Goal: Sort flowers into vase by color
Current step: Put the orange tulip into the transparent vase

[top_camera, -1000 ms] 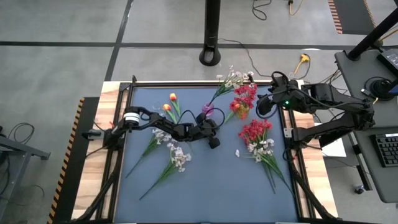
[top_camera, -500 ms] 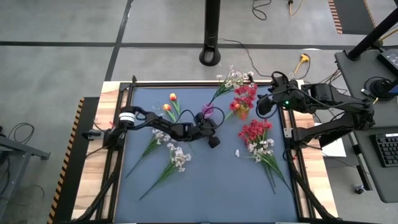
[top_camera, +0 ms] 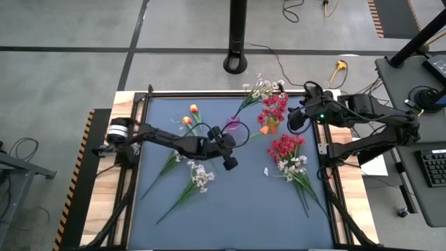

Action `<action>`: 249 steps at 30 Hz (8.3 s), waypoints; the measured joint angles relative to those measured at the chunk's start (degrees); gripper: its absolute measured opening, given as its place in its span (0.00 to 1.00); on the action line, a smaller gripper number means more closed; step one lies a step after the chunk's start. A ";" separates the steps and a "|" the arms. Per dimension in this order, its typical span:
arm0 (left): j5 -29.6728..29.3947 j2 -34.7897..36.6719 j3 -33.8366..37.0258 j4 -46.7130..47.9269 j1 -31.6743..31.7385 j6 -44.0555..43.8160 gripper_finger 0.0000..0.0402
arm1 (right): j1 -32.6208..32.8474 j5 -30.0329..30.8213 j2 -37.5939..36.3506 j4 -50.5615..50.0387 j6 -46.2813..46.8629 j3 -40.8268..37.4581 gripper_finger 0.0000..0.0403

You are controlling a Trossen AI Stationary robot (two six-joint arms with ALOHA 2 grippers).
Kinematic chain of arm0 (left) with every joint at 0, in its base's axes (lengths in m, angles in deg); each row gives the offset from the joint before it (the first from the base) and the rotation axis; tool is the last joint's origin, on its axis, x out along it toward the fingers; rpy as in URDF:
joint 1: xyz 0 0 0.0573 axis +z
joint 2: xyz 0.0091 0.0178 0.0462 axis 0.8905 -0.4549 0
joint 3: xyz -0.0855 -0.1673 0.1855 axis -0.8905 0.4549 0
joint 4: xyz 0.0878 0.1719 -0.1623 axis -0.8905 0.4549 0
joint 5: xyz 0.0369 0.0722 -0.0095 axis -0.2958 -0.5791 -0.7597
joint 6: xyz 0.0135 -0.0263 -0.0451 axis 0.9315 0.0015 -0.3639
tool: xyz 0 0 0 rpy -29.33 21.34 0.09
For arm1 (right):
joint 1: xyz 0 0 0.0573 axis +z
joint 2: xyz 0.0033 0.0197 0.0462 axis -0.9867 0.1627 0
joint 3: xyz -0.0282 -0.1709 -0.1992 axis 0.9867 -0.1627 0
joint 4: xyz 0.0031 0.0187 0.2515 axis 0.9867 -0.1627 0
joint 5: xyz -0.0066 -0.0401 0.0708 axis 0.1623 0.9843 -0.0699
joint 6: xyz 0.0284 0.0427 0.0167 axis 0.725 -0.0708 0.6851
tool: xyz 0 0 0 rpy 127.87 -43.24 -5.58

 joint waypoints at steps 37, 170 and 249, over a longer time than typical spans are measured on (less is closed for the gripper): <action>6.32 34.95 42.27 -64.36 -22.12 21.45 0.00 | 15.42 1.19 -0.05 11.86 -6.51 9.45 0.65; 28.72 0.20 7.60 -58.17 -5.51 19.21 0.22 | 33.86 6.64 29.86 22.24 -18.28 9.28 0.03; -4.38 64.59 34.24 -12.55 13.94 20.08 0.00 | 34.63 11.76 22.25 20.91 -20.14 10.90 0.48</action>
